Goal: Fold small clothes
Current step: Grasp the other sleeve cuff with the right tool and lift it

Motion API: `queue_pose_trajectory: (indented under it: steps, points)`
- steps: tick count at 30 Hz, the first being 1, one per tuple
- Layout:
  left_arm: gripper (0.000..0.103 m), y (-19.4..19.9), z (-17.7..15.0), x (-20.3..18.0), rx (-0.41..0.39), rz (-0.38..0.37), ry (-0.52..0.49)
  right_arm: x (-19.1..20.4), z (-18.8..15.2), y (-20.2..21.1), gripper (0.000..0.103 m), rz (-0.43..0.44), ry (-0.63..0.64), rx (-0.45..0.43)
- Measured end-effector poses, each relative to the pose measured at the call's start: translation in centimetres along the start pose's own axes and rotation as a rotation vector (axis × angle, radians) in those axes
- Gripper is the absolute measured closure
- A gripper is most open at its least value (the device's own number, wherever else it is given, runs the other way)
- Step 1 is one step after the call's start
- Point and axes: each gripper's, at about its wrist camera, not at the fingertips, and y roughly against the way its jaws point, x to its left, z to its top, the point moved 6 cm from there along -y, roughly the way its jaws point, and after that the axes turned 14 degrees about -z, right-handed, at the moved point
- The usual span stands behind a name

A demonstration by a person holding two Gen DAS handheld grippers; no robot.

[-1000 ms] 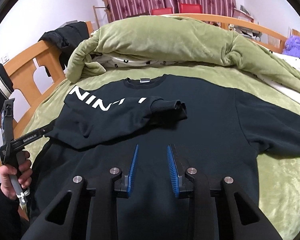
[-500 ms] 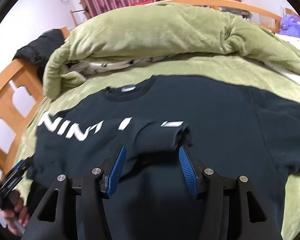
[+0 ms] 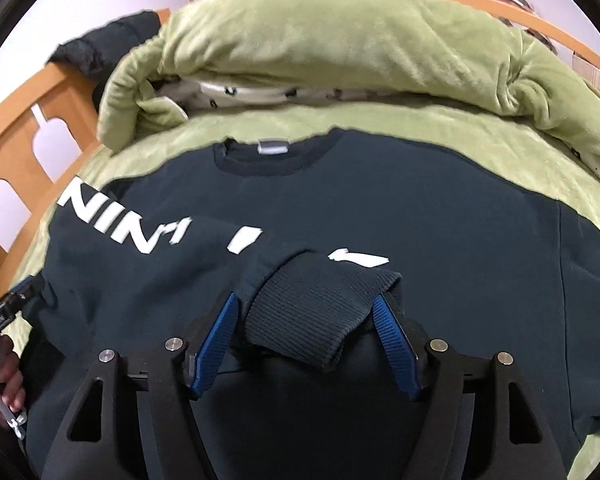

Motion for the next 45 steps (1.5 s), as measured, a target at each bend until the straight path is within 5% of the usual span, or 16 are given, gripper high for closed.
queue_pose_trajectory:
  steps: [1,3,9,15,25,34,37,40,42,45]
  points:
    - [0.025,0.0,0.0,0.1,-0.002,0.007,0.0,0.0,0.0,0.0,0.046,0.011,-0.008,-0.006]
    - [0.025,-0.2,0.0,0.4,0.003,0.025,0.006,-0.4,0.0,0.5,0.079,0.004,-0.001,-0.02]
    - [0.025,-1.0,-0.4,1.8,0.044,0.029,0.069,-2.8,2.4,6.1,0.089,0.074,-0.067,-0.183]
    - [0.025,-1.0,-0.3,3.0,0.048,0.01,0.135,-6.0,2.0,9.6,0.089,-0.001,-0.038,-0.202]
    - [0.025,-1.8,-0.6,3.4,0.075,0.086,0.118,-9.1,-5.7,3.8,0.089,-0.186,-0.057,0.103]
    - [0.025,-1.7,-0.6,3.7,0.065,0.049,0.143,-10.0,-7.8,7.3,0.09,-0.141,-0.147,0.043]
    - [0.025,-1.7,-0.7,3.3,0.066,0.045,0.121,-10.2,-8.0,6.7,0.087,-0.187,-0.12,0.082]
    - [0.025,-1.5,-0.5,3.1,0.056,0.045,0.108,-10.3,-7.4,7.5,0.08,-0.207,-0.102,0.055]
    - [0.025,-1.5,-0.4,3.0,0.052,0.037,0.113,-9.6,-6.2,8.7,0.059,-0.233,-0.049,-0.009]
    - [0.025,-1.6,-0.5,3.0,0.053,0.027,0.119,-8.4,-4.2,9.9,0.046,-0.254,0.03,-0.103]
